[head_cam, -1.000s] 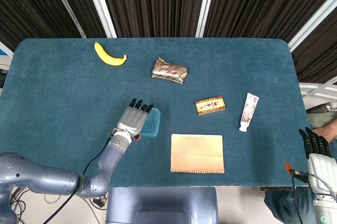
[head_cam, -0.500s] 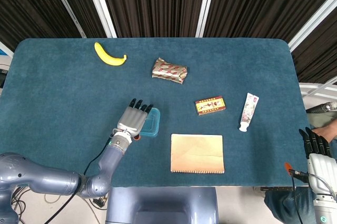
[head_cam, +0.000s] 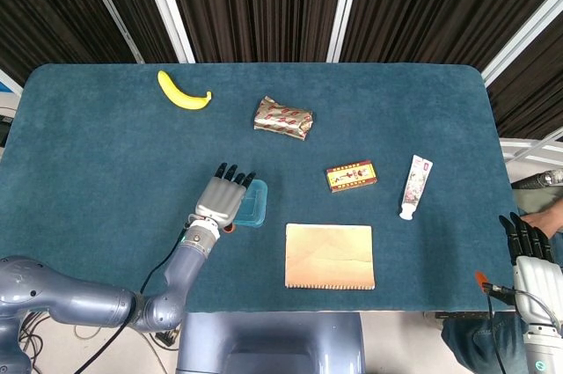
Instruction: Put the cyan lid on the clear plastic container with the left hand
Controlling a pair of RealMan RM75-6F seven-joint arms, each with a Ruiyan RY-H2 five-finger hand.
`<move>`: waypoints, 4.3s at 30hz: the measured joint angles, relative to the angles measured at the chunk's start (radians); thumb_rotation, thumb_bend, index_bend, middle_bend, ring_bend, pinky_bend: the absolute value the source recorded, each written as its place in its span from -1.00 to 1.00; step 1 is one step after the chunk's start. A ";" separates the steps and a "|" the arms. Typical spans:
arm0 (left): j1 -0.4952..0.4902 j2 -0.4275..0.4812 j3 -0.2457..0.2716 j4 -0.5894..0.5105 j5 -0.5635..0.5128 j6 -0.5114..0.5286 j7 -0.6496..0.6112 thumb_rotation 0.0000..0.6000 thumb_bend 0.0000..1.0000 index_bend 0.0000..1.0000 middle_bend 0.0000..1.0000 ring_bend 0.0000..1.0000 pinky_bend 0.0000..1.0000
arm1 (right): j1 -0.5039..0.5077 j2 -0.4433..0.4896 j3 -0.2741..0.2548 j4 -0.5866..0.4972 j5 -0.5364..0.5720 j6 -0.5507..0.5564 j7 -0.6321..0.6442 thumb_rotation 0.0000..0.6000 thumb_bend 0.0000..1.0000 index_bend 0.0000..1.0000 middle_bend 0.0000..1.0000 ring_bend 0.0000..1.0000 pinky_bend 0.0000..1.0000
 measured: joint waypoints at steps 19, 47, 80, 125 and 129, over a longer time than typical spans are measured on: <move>0.000 -0.006 0.000 -0.006 -0.003 0.017 0.038 1.00 -0.74 -0.95 -0.76 -1.00 -1.00 | 0.001 0.004 -0.001 -0.005 0.006 -0.006 -0.006 1.00 -0.46 -0.93 -1.00 -1.00 -1.00; 0.009 -0.027 -0.005 0.000 -0.011 0.057 0.083 1.00 -0.74 -0.96 -0.61 -1.00 -1.00 | 0.001 0.003 0.000 -0.006 0.006 -0.004 -0.003 1.00 -0.46 -0.93 -1.00 -1.00 -1.00; 0.019 -0.039 -0.016 0.013 -0.031 0.060 0.116 1.00 -0.77 -0.99 -0.77 -1.00 -1.00 | 0.001 0.003 0.000 -0.007 0.007 -0.005 -0.002 1.00 -0.46 -0.93 -1.00 -1.00 -1.00; 0.041 0.024 -0.075 -0.024 0.099 0.026 -0.019 1.00 -0.15 0.03 -0.12 -0.92 -0.82 | -0.001 0.014 0.010 -0.029 0.049 -0.023 0.025 1.00 -0.46 -0.93 -1.00 -1.00 -1.00; 0.032 0.009 -0.080 0.032 0.091 -0.001 -0.025 1.00 -0.12 0.10 -0.04 -0.87 -0.75 | 0.000 0.018 0.012 -0.037 0.057 -0.029 0.036 1.00 -0.46 -0.93 -1.00 -1.00 -1.00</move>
